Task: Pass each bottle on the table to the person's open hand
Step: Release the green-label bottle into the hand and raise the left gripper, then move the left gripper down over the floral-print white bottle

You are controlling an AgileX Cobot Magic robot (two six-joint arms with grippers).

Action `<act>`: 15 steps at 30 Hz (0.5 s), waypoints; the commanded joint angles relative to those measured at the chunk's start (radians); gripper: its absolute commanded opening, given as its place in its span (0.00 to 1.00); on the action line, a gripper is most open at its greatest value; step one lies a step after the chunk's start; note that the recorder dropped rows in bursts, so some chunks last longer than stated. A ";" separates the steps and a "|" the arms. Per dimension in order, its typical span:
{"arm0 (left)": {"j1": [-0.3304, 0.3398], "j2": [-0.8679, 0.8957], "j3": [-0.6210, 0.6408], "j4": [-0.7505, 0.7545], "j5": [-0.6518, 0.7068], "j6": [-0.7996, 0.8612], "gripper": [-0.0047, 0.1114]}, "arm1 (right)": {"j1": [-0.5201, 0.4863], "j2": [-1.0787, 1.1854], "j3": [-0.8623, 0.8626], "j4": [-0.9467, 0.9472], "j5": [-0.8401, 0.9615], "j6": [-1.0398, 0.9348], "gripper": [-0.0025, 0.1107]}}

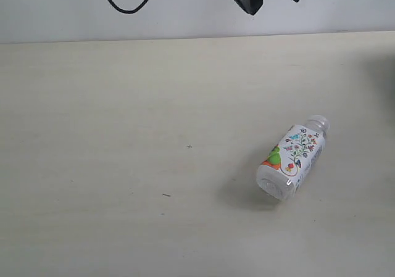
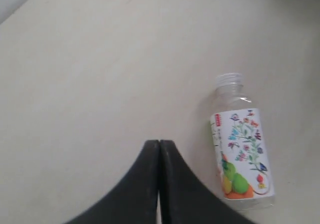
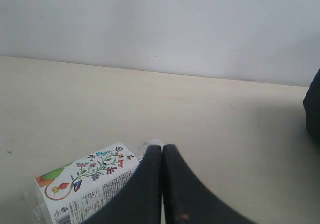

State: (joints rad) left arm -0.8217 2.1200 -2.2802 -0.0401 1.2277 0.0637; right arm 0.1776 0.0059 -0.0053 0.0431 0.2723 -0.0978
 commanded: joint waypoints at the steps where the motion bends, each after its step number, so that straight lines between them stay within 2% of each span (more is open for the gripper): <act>1: 0.089 -0.017 0.020 -0.356 -0.007 0.193 0.04 | -0.003 -0.006 0.005 0.004 -0.005 -0.004 0.02; 4: 0.163 -0.019 0.076 -0.585 -0.007 0.335 0.04 | -0.003 -0.006 0.005 0.004 -0.005 -0.004 0.02; 7: 0.233 -0.030 0.170 -0.715 -0.007 0.437 0.04 | -0.003 -0.006 0.005 0.004 -0.005 -0.004 0.02; 11: 0.314 -0.062 0.311 -0.841 -0.007 0.587 0.04 | -0.003 -0.006 0.005 0.004 -0.005 -0.004 0.02; 15: 0.367 -0.116 0.474 -0.883 -0.007 0.745 0.04 | -0.003 -0.006 0.005 0.004 -0.005 -0.004 0.02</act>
State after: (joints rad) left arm -0.4804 2.0497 -1.8931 -0.8688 1.2219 0.7151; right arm 0.1776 0.0059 -0.0053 0.0431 0.2723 -0.0978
